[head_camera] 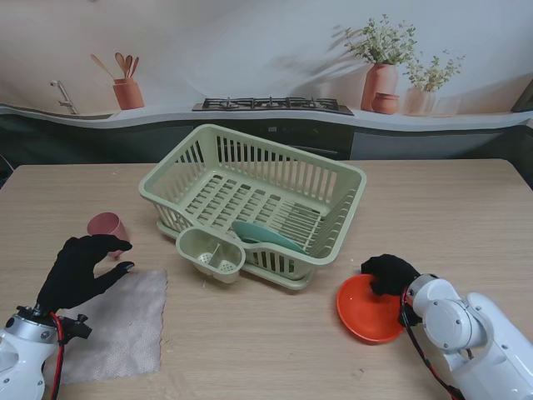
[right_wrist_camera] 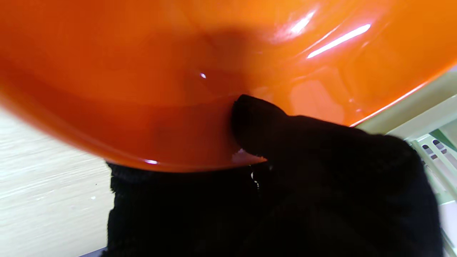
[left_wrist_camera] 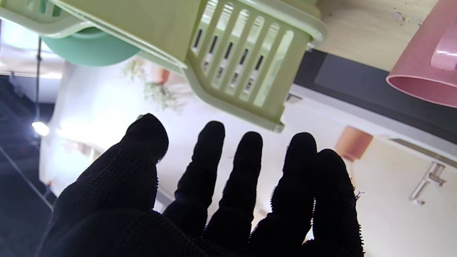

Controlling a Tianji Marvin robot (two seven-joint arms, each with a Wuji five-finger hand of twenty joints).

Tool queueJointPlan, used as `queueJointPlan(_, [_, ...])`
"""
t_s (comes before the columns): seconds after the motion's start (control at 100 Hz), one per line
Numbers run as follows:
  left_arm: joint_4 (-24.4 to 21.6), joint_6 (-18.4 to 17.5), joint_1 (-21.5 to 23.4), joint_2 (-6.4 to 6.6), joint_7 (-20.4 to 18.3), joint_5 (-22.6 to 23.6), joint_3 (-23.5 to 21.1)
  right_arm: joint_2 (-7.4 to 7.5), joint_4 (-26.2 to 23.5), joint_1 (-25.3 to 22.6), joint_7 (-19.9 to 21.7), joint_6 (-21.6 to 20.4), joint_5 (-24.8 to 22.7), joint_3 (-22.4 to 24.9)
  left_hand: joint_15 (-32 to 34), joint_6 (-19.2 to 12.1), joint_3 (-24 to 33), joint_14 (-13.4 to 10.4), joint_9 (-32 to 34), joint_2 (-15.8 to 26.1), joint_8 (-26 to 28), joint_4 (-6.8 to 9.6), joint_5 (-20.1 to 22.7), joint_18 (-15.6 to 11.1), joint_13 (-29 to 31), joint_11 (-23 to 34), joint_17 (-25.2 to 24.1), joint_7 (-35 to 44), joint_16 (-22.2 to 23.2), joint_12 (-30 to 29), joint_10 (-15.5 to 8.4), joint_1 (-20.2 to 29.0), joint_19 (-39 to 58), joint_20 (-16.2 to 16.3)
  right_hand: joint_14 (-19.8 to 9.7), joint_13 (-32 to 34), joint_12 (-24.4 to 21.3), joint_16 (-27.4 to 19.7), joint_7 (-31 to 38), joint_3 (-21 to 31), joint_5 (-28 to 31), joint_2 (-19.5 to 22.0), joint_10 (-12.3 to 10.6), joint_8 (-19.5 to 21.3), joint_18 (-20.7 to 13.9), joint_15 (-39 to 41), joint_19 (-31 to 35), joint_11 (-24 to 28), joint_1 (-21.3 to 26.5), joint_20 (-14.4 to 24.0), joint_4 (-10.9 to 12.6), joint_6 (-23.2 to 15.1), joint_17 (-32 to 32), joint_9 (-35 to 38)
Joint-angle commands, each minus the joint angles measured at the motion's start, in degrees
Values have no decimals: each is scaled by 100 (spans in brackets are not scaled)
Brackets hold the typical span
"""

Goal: Clear dishes and wipe the table

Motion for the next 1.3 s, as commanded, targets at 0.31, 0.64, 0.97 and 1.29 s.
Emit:
queueJointPlan(0.31, [-31, -17, 20, -16, -28, 15, -7, -65, -351, -323, 116, 190, 490, 433, -8, 28, -122, 169, -23, 226, -35, 160, 169, 57, -81, -39, -88, -48, 8, -16, 143, 69, -22, -18, 129, 173, 1338, 958, 361, 303, 665, 272, 491, 1106, -356, 1588, 884, 480, 404, 937, -66, -297, 377, -56])
queueJointPlan(0.64, [-33, -26, 28, -18, -13, 23, -10, -68, -655, -490, 155, -145, 574, 868, -12, 30, -137, 165, -26, 229, -38, 160, 158, 50, -86, -42, -88, -52, 10, -18, 129, 66, -18, -17, 136, 255, 1513, 1012, 399, 355, 819, 258, 496, 1281, -299, 1617, 903, 433, 372, 1059, -54, -383, 440, 3])
queueJointPlan(0.97, [-33, -23, 29, -18, -14, 21, -8, -72, -791, -589, 160, -592, 727, 1353, -15, 32, -142, 167, -26, 226, -41, 161, 165, 56, -90, -43, -90, -57, 11, -18, 141, 70, -20, -18, 132, 269, 1623, 1071, 490, 393, 893, 270, 477, 1565, -315, 1650, 924, 388, 345, 1175, -50, -515, 445, 21])
queueJointPlan(1.29, [-30, -15, 24, -14, -37, 13, -1, -79, -891, -650, 124, -961, 833, 1685, -13, 32, -141, 160, -27, 230, -38, 162, 164, 56, -87, -45, -90, -52, 12, -19, 139, 67, -20, -18, 119, 282, 1670, 1098, 554, 385, 897, 294, 472, 1786, -339, 1668, 937, 380, 351, 1227, -50, -584, 472, 20])
